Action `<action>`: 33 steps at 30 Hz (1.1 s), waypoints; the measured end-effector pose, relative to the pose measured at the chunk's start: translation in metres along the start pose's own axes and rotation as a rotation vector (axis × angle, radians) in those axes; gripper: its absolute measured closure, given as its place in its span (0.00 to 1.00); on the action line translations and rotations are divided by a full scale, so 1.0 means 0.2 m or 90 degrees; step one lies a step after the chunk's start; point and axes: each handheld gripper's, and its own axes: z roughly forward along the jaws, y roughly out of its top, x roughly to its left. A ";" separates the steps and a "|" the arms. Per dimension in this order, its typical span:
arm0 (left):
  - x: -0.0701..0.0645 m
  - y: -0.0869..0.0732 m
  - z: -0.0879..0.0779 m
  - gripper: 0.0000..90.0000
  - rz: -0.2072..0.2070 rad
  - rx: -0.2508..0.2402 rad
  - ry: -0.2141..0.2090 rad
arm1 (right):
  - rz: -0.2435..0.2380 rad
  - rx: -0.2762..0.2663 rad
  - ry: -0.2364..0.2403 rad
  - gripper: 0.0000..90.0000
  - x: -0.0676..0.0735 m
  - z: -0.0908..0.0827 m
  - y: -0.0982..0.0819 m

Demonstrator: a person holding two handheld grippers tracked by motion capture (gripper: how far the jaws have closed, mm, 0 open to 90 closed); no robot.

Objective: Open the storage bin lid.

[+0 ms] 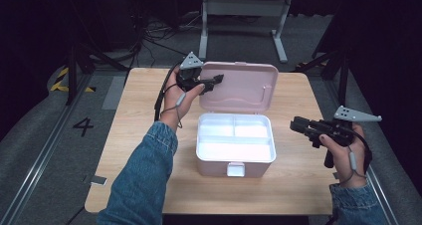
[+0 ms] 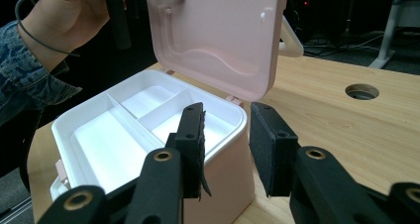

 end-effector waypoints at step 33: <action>0.09 -0.15 0.19 0.34 -0.053 0.062 0.006 | 0.027 0.012 -0.008 0.72 -0.05 0.00 -0.03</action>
